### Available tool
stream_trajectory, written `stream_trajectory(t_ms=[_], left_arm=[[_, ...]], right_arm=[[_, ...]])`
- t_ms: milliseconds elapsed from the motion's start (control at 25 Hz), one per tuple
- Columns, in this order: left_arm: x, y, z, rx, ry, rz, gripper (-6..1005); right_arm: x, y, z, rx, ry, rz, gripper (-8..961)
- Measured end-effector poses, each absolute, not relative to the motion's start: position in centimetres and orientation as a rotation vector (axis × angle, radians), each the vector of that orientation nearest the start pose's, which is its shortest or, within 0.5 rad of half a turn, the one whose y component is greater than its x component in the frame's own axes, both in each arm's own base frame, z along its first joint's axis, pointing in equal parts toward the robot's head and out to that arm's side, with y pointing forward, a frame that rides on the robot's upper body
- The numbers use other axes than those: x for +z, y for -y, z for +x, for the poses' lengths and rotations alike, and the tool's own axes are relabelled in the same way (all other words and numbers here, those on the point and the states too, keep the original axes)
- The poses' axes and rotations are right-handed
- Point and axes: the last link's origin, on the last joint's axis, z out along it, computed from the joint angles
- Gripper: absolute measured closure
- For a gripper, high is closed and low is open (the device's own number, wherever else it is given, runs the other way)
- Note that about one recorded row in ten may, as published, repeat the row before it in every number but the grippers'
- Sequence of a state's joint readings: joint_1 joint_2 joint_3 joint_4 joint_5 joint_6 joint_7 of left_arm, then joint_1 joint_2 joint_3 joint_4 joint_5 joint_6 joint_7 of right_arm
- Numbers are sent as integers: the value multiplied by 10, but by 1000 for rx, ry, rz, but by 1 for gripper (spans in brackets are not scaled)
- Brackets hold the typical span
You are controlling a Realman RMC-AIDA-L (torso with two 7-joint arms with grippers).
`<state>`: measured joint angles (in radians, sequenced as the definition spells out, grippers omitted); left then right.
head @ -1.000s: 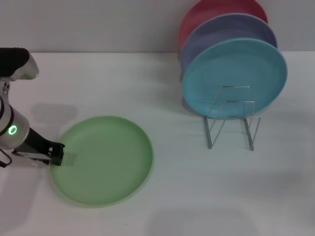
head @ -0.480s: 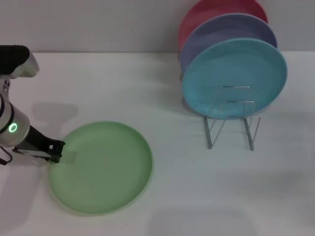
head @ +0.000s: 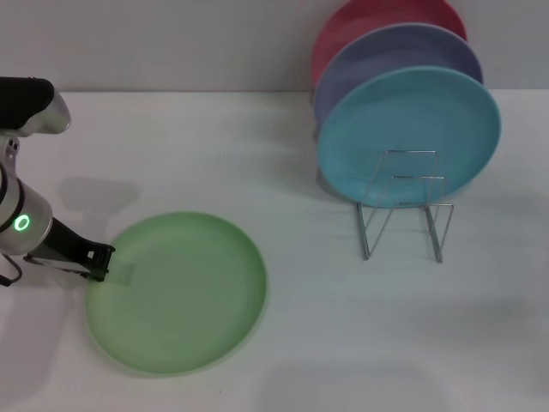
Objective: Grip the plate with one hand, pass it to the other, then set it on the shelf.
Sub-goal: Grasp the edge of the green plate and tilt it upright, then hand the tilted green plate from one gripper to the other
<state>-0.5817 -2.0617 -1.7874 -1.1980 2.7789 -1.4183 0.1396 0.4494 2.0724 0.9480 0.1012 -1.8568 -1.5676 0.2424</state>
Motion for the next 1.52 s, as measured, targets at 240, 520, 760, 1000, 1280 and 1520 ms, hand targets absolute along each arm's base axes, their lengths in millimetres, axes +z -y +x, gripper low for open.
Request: stream_trajectory(t_ms=[240, 520, 760, 1000, 1280, 1520], left_arm=[[15, -370, -241, 447, 1438, -2072, 938], [31, -375, -240, 248, 1503, -2107, 952], [37, -378, -242, 169, 1506, -2107, 964], [41, -382, -249, 101, 1482, -2063, 965], [47, -384, -254, -163, 1408, -2053, 964], [56, -383, -258, -359, 1298, -2038, 964]], right_arm=[[85, -309, 341, 959, -411, -946, 202], [85, -311, 339, 962, -411, -948, 203], [85, -314, 338, 965, -411, -952, 203], [85, -315, 337, 967, -411, -952, 203], [85, -315, 337, 967, -410, -952, 203], [86, -317, 337, 957, -405, -956, 203]])
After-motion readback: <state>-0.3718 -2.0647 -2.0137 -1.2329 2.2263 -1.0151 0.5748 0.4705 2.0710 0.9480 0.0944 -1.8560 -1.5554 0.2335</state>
